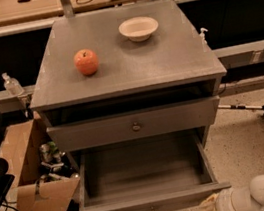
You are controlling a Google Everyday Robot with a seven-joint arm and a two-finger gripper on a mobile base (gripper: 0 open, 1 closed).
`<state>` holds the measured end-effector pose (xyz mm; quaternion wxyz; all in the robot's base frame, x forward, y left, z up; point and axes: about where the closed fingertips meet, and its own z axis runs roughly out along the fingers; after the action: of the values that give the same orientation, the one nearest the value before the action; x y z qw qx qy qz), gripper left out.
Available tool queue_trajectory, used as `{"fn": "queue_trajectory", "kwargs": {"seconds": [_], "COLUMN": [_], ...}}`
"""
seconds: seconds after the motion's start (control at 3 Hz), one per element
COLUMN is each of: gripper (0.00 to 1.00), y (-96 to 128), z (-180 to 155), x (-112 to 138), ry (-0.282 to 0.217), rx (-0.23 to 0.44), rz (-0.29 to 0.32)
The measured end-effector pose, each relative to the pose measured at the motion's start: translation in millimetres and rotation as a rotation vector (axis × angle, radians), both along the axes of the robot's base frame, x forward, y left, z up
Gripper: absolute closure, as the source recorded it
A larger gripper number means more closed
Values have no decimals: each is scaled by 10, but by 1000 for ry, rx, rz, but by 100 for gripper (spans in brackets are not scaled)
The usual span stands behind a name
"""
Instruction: Close middle drawer
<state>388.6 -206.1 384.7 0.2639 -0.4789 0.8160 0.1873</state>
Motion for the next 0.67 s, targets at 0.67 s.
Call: {"fn": "queue_trajectory", "kwargs": {"seconds": [0.67], "gripper": [100], "y": [-2], "z": [-6], "x": [464], "ry": [-2], "rx": [-4], "rz": [2]}}
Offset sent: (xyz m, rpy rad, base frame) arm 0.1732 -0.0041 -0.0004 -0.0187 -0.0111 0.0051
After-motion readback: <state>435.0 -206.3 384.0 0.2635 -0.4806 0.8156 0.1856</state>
